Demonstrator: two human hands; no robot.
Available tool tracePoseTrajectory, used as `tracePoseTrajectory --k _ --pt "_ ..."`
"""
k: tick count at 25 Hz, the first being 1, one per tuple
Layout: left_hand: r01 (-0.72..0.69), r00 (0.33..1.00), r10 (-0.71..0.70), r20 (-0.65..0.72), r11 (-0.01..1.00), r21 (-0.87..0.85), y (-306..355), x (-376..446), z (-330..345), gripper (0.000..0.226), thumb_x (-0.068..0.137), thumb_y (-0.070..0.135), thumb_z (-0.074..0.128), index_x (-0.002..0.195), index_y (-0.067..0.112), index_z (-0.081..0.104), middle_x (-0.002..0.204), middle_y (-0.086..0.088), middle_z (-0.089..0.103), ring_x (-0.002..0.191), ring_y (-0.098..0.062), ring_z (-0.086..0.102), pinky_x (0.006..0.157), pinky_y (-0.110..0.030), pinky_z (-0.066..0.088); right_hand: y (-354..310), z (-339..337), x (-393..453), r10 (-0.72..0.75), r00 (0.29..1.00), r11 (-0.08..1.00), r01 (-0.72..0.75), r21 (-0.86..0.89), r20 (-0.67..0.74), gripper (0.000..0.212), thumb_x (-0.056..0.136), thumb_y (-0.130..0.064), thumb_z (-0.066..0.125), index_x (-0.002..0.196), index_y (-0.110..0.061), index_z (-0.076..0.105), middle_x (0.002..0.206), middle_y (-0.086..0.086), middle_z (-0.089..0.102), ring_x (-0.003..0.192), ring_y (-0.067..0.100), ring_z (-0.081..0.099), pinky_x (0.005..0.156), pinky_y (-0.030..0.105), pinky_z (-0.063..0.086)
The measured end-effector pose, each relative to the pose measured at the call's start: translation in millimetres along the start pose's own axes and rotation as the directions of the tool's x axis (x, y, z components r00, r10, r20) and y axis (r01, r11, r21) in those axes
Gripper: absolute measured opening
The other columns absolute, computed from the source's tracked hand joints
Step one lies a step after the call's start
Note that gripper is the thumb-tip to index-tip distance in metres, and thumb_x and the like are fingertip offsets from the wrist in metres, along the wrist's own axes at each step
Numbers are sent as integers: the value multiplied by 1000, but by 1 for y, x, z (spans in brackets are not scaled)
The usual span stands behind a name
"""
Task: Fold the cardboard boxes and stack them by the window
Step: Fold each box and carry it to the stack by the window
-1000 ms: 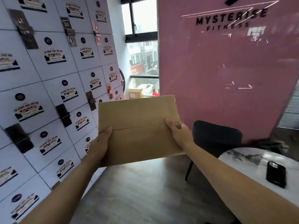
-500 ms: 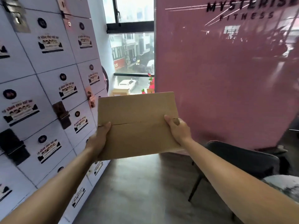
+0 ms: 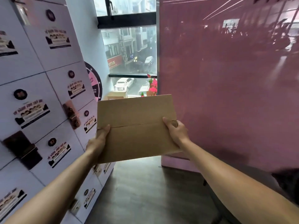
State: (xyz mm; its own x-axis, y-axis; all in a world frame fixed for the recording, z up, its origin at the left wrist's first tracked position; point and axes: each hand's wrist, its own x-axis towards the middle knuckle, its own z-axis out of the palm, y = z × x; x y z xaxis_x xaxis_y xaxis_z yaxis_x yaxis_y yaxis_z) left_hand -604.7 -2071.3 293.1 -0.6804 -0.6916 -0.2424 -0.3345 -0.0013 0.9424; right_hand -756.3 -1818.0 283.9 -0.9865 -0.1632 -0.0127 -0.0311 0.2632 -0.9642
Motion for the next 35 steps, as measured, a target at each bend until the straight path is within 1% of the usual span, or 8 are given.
tracePoseTrajectory --k 4,10,13,17,24,29,32,35 --pt "11 999 -14 -46 998 -63 33 97 13 83 66 87 58 121 24 59 106 -7 67 95 -31 66 83 -46 54 -16 45 110 3 998 1000 -1 -24 62 51 79 -75 62 102 -31 64 101 -8 70 96 18 67 91 42 55" --pt "37 995 -45 -93 996 -78 51 240 25 84 72 82 61 132 23 58 124 -10 62 112 -34 59 104 -53 46 -13 119 241 17 997 998 -12 -61 76 64 77 -79 59 111 -26 68 103 -6 72 102 21 66 93 38 53" --pt "56 995 -66 -81 992 -112 57 324 32 84 71 80 65 131 23 59 125 -9 63 111 -34 60 103 -51 48 -12 162 311 34 996 995 -26 -94 82 77 76 -83 55 127 -25 64 119 1 69 114 26 62 101 43 49" --pt "98 994 -104 -43 988 -123 88 439 38 67 71 75 70 111 23 61 109 -7 68 97 -29 66 95 -45 54 -27 214 405 92 994 989 -84 -124 59 90 74 -86 52 136 -22 58 131 6 64 123 29 57 106 45 45" --pt "33 999 -34 -7 996 -84 137 617 75 64 78 70 69 120 21 67 115 -7 69 105 -28 66 100 -45 52 -39 274 568 121 992 983 -115 -142 33 91 75 -86 50 138 -22 55 133 6 62 125 31 55 108 47 42" --pt "36 997 -40 -71 997 -61 171 747 97 51 80 66 68 108 24 68 100 1 68 87 -15 65 82 -31 51 -44 340 711 120 989 985 -108 -136 84 93 76 -86 49 143 -21 52 141 10 56 132 33 49 111 47 39" --pt "33 988 -31 -151 999 6 199 814 95 51 79 71 66 105 27 66 101 0 66 86 -17 62 86 -33 47 -55 385 777 146 980 986 -133 -102 133 96 75 -87 48 144 -20 50 143 9 55 133 34 48 112 48 38" --pt "55 971 -44 -235 997 44 217 886 91 70 76 77 63 119 22 65 117 -5 65 103 -26 62 97 -39 47 -66 431 840 141 975 987 -127 -95 169 99 76 -86 48 149 -20 43 148 8 50 137 32 45 113 50 36"
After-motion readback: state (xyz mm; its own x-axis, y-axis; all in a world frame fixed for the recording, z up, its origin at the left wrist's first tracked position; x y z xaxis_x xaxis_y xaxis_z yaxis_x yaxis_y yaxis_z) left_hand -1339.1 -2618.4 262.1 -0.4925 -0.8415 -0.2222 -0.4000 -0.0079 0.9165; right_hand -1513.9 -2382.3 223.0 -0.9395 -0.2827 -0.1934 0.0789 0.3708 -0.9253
